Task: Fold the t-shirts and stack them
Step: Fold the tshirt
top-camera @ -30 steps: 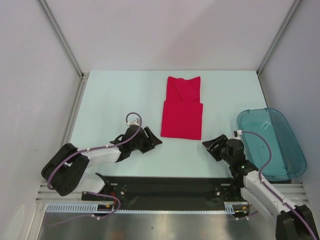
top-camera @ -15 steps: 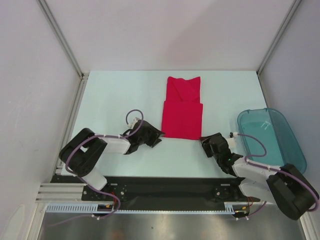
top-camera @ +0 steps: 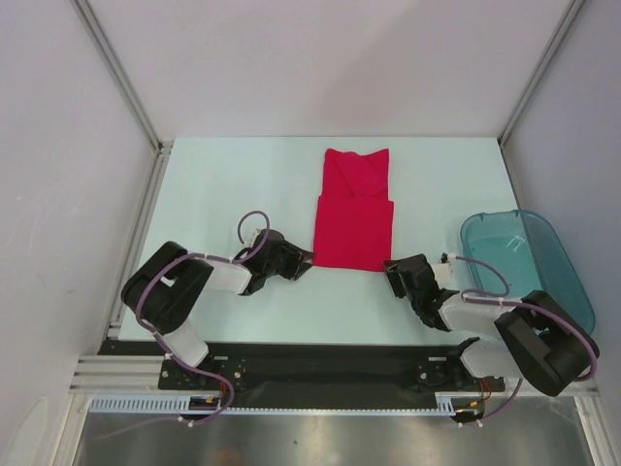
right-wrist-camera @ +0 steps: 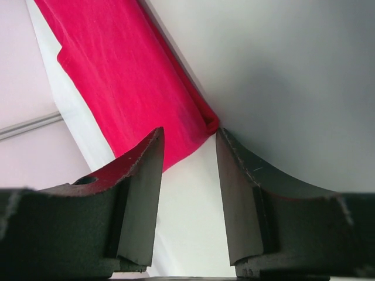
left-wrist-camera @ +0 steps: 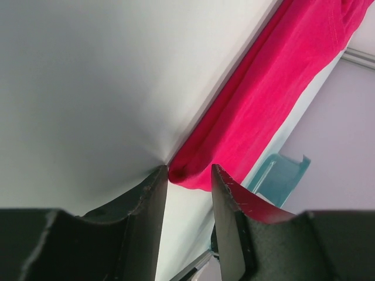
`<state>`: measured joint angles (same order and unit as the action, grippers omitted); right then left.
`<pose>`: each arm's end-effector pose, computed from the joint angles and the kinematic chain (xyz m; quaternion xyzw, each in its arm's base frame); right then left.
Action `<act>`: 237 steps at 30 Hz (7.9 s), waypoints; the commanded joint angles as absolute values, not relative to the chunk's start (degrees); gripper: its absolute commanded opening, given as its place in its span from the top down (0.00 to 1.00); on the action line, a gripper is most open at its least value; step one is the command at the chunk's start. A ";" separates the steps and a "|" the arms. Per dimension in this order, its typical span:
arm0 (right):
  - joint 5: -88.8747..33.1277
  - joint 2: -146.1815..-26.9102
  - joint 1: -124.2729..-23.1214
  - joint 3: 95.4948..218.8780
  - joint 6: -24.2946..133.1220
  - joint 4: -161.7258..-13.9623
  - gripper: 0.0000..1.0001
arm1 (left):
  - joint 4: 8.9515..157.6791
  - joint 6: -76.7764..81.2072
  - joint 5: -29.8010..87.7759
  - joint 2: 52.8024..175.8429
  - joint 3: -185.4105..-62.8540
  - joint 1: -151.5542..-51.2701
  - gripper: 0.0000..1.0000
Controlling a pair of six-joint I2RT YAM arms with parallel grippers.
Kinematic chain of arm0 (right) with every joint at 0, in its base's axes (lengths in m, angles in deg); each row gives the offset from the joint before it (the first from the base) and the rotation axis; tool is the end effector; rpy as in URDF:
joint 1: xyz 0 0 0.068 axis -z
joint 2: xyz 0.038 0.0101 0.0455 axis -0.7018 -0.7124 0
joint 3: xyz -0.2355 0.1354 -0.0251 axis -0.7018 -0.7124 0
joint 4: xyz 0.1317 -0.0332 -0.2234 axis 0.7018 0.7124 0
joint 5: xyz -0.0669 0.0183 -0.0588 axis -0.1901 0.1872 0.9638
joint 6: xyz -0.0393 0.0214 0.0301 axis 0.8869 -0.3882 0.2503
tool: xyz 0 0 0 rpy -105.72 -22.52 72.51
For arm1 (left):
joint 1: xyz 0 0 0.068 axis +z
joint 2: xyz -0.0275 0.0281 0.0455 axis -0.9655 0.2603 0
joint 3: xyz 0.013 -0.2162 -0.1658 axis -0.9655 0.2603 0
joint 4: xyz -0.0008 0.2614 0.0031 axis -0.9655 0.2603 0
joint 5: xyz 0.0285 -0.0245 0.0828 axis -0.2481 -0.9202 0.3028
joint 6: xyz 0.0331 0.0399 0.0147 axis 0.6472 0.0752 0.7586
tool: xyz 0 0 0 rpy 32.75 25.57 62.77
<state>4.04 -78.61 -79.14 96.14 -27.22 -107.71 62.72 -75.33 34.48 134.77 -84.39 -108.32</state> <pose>0.1771 0.1041 0.1210 0.4805 0.7468 0.2773 0.3667 0.2437 -0.1629 0.1124 -0.4157 0.8081 -0.3759 0.1811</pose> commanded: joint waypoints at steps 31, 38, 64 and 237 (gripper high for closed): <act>6.75 -83.34 -79.02 97.11 -30.27 -104.08 0.64 | 73.99 -72.51 34.00 138.67 -84.39 -109.80 0.55; 7.01 -82.63 -78.85 96.67 -30.26 -103.73 0.67 | 74.34 -72.69 35.23 139.90 -84.22 -109.72 0.58; 0.52 -82.11 -77.70 94.39 -25.35 -106.55 1.00 | 71.45 -66.01 34.96 138.07 -83.79 -108.66 1.00; -61.90 -125.16 -45.27 166.07 37.32 -86.70 0.18 | 68.17 -33.67 4.99 128.93 -104.18 -101.28 0.44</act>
